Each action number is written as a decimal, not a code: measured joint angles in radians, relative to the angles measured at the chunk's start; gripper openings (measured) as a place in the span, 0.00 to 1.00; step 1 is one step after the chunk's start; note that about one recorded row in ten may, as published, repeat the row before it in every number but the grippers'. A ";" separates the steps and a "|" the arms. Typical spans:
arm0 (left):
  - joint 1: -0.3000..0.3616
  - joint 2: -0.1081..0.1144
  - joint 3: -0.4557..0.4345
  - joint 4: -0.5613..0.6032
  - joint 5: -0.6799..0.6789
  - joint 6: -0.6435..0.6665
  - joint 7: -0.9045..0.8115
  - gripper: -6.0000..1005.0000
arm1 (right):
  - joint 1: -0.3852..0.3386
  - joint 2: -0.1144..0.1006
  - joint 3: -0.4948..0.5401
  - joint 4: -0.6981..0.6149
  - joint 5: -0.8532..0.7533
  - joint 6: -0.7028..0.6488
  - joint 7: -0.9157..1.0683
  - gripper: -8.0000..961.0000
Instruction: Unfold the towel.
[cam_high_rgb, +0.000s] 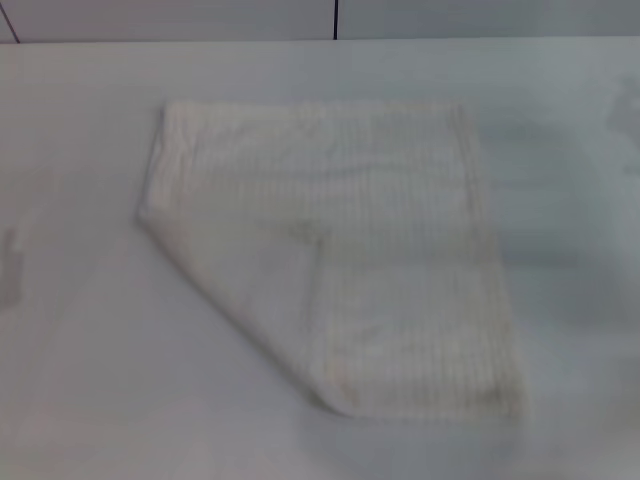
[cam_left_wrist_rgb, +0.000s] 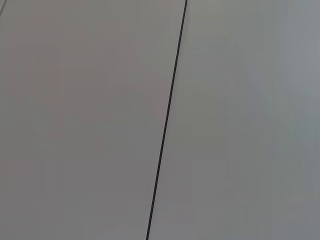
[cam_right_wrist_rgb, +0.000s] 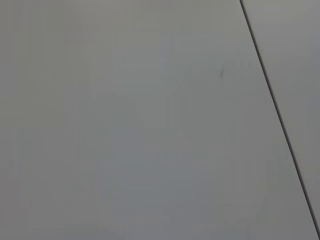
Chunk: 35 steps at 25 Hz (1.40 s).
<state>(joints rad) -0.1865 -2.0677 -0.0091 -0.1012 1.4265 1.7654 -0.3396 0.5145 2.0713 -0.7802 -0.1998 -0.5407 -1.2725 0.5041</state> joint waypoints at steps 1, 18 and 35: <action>0.000 0.000 0.000 0.000 0.000 0.000 0.000 0.51 | 0.000 0.000 0.000 0.000 0.000 0.000 0.000 0.01; -0.001 0.000 0.001 -0.002 0.000 0.005 0.001 0.51 | 0.001 -0.002 -0.002 -0.015 -0.082 0.003 0.011 0.01; -0.043 0.004 0.114 0.030 0.002 0.008 0.001 0.51 | 0.121 -0.065 -0.001 -0.689 -1.381 -0.012 1.192 0.01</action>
<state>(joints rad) -0.2293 -2.0639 0.1049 -0.0710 1.4284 1.7733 -0.3389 0.6355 2.0066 -0.7808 -0.8888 -1.9216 -1.2850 1.6958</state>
